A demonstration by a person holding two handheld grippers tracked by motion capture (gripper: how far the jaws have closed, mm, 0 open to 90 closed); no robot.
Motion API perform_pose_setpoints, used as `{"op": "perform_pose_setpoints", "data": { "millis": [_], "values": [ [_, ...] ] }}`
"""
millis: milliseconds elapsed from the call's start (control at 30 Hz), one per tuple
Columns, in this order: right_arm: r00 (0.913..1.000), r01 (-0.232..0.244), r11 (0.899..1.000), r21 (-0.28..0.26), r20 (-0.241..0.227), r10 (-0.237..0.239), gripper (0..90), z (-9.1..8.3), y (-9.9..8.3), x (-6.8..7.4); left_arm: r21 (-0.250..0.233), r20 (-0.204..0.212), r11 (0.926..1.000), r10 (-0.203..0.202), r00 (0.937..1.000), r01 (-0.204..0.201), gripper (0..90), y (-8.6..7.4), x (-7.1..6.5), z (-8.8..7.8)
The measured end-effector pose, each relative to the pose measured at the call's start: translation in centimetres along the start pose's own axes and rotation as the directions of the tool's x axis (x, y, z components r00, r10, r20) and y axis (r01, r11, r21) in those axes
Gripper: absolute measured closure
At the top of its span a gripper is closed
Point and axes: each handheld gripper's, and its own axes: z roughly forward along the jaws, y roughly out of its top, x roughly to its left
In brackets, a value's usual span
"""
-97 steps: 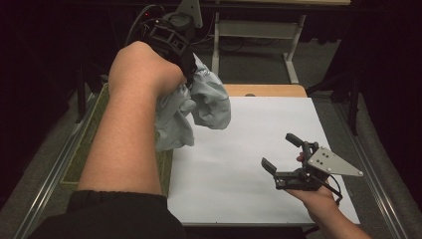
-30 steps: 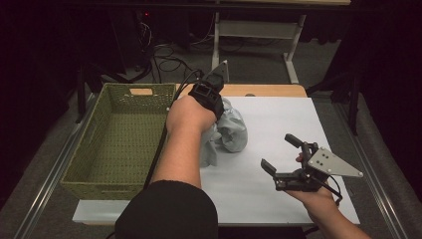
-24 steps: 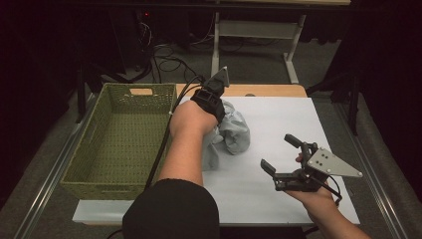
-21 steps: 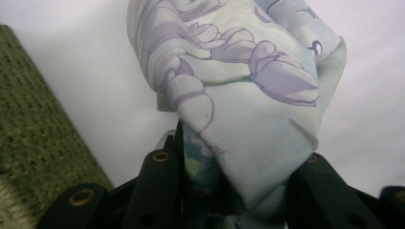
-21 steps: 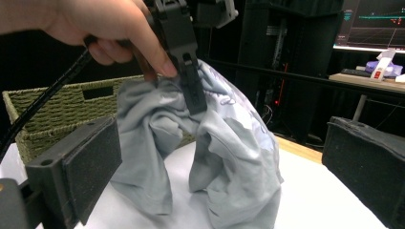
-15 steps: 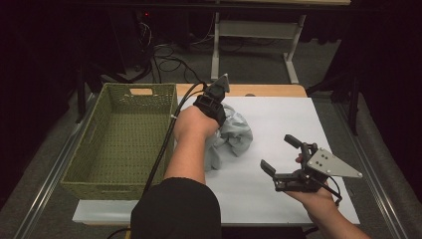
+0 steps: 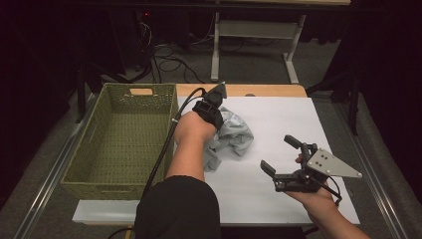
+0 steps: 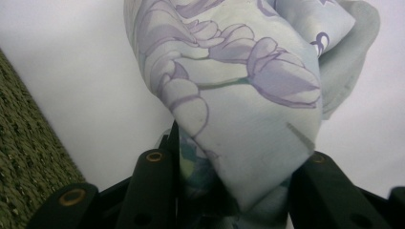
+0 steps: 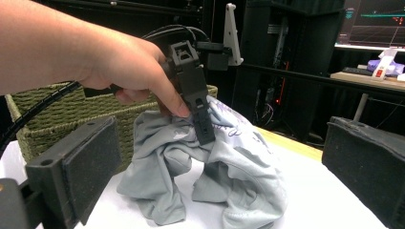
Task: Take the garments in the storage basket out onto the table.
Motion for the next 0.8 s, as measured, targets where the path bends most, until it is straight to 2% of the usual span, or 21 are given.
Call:
{"op": "perform_pose_setpoints", "data": {
  "millis": [100, 167, 233, 267, 333, 367, 400, 467, 600, 800],
  "values": [
    [1.0000, 0.000, 1.000, 0.000, 0.000, 0.000, 1.0, 0.0, 0.0, 0.0, 0.004, -0.004, 1.0000, 0.005, 1.0000, -0.005, 61.4, -0.1, 0.1, 0.2],
    [1.0000, -0.001, 1.000, 0.001, 0.000, 0.001, 0.9, 0.1, 0.0, 0.0, 0.007, 0.012, 0.9999, 0.008, 0.9999, -0.009, 51.0, 0.0, -0.1, 0.1],
    [1.0000, -0.002, 1.000, 0.003, 0.000, 0.002, 1.0, 0.1, -0.1, 0.0, 0.008, 0.017, 0.9998, 0.018, 0.9997, -0.018, 33.9, 0.0, -0.2, -0.1],
    [1.0000, -0.002, 1.000, 0.003, -0.001, 0.002, 1.0, 0.1, -0.1, 0.1, -0.006, 0.006, 1.0000, -0.002, 1.0000, 0.002, 18.3, 0.0, -0.2, -0.5],
    [1.0000, -0.001, 1.000, 0.003, -0.002, 0.001, 1.0, 0.1, -0.1, 0.1, -0.003, 0.008, 1.0000, -0.009, 0.9999, 0.009, 0.2, 0.1, -0.2, -0.9],
    [1.0000, -0.001, 1.000, 0.003, -0.002, 0.001, 1.0, 0.1, -0.1, 0.1, -0.003, 0.008, 1.0000, -0.009, 0.9999, 0.009, 0.7, 0.1, -0.2, -0.9],
    [1.0000, -0.001, 1.000, 0.003, -0.002, 0.001, 1.0, 0.1, -0.1, 0.1, -0.006, 0.007, 0.9994, -0.033, 0.9994, 0.033, 0.2, 0.0, 0.0, -1.3],
    [1.0000, -0.002, 1.000, 0.003, -0.001, 0.002, 1.0, 0.1, -0.1, 0.1, -0.009, 0.012, 0.9994, -0.035, 0.9993, 0.035, 0.2, 0.0, 0.1, -1.5],
    [1.0000, -0.003, 1.000, 0.003, -0.001, 0.003, 0.9, 0.1, -0.1, 0.1, 0.001, -0.005, 0.9996, -0.029, 0.9996, 0.029, 0.2, -0.2, 0.1, -1.7],
    [1.0000, -0.003, 1.000, 0.003, -0.002, 0.003, 0.9, 0.1, -0.1, 0.1, 0.001, 0.001, 0.9997, -0.022, 0.9997, 0.022, 0.4, -0.3, -0.1, -1.8]
  ]
}}
